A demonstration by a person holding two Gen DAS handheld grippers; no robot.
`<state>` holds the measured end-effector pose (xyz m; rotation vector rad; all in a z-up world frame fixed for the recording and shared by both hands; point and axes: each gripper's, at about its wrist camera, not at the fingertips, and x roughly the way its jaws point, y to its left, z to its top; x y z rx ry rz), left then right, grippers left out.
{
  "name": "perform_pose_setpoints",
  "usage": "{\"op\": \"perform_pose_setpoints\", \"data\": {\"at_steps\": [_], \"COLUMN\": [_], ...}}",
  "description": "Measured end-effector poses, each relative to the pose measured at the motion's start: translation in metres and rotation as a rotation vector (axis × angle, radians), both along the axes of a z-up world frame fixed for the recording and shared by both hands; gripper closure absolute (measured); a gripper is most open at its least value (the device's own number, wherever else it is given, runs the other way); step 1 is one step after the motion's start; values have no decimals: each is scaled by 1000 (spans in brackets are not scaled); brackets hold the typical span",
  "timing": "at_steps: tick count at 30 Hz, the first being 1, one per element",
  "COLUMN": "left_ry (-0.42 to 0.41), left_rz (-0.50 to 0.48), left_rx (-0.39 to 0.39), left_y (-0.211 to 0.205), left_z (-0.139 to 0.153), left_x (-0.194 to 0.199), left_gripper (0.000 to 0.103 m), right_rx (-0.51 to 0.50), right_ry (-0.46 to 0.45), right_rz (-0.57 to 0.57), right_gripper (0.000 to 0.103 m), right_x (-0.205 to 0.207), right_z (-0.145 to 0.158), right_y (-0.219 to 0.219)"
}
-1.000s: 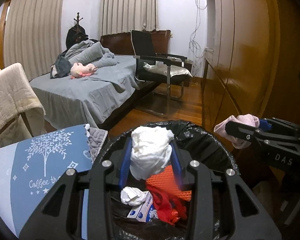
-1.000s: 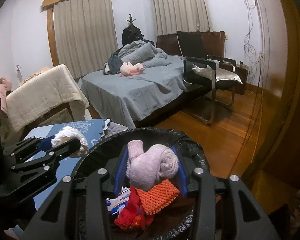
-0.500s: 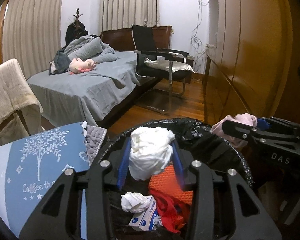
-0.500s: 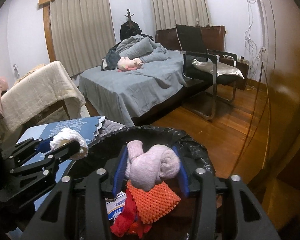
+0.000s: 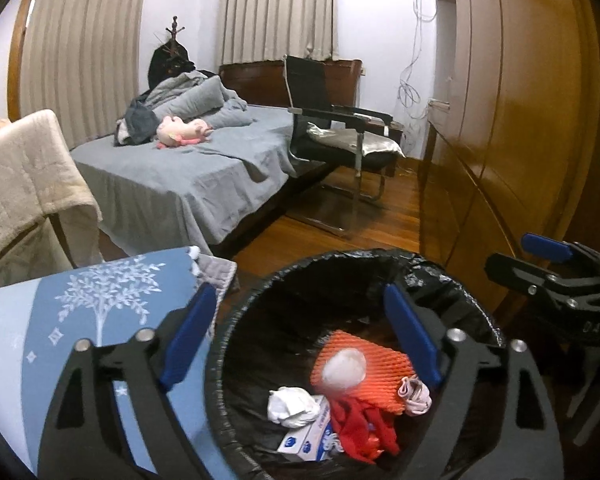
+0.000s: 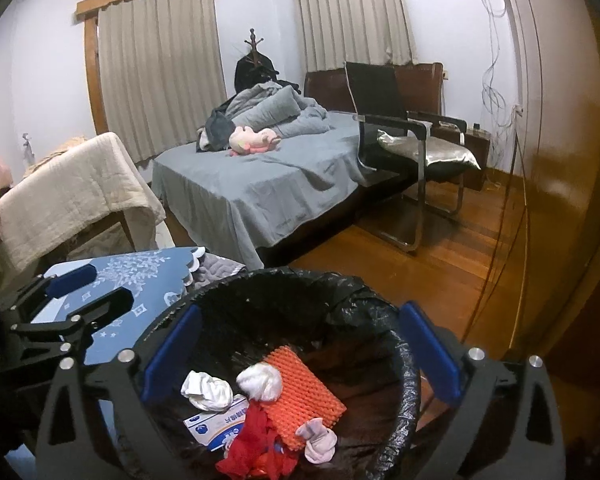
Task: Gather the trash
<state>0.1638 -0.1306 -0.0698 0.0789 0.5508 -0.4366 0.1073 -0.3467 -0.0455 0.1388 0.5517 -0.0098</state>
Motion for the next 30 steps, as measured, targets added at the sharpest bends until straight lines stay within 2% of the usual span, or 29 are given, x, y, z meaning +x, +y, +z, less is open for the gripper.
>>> {"op": "perform_pose_setpoints", "data": {"at_steps": [6,21,30], "left_ry": [-2,22,1], "left_rz": [29,118,161], "left_rx": [17,8,4], "left_y": [18,66,86], "left_z": [11,27,40], "left_x": [-12,-67,-92], "left_gripper": [10,7,7], "right_rx": [33,39,23], "right_ry": [15,32,11], "right_rz": [17,92,138], "right_gripper": [6,6,6], "right_x": [-10,-53,-68], "right_z": [10,22,37], "right_y": [8,55,80]}}
